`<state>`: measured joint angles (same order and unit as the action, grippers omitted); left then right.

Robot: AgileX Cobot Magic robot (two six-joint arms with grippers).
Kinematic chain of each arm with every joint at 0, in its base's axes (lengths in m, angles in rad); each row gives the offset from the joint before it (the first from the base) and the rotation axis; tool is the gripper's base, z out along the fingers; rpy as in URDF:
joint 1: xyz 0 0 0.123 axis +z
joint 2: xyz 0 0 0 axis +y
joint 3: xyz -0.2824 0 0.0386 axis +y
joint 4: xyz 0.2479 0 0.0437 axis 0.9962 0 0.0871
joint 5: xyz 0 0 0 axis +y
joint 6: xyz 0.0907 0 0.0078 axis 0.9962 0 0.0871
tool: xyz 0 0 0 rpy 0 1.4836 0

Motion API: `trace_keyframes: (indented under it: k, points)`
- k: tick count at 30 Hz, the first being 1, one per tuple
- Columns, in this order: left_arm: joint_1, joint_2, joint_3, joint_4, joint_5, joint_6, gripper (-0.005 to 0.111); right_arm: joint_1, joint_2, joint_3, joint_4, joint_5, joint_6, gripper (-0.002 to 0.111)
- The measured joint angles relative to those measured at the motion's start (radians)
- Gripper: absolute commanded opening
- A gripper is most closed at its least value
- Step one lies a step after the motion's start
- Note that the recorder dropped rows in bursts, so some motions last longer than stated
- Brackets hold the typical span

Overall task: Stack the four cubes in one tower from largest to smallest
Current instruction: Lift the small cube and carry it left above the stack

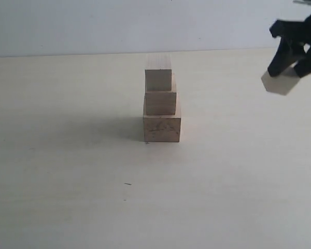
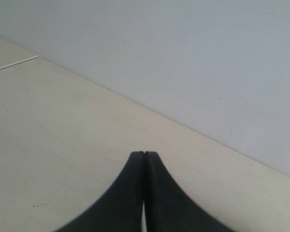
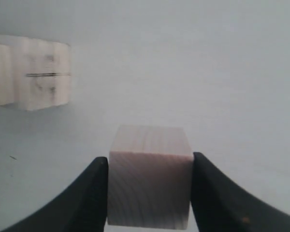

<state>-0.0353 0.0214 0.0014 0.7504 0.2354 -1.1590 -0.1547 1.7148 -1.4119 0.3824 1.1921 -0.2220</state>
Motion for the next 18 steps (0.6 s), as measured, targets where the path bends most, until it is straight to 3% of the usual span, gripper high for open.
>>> trace_keyframes:
  k: [10, 18]
  points:
    - [0.0, 0.0, 0.0, 0.0, 0.0, 0.0, 0.0, 0.284, -0.11, -0.357, 0.025, 0.018, 0.173, 0.002]
    - [0.0, 0.0, 0.0, 0.0, 0.0, 0.0, 0.0, 0.517, -0.108, -0.402, -0.024, 0.03, 0.324, 0.0]
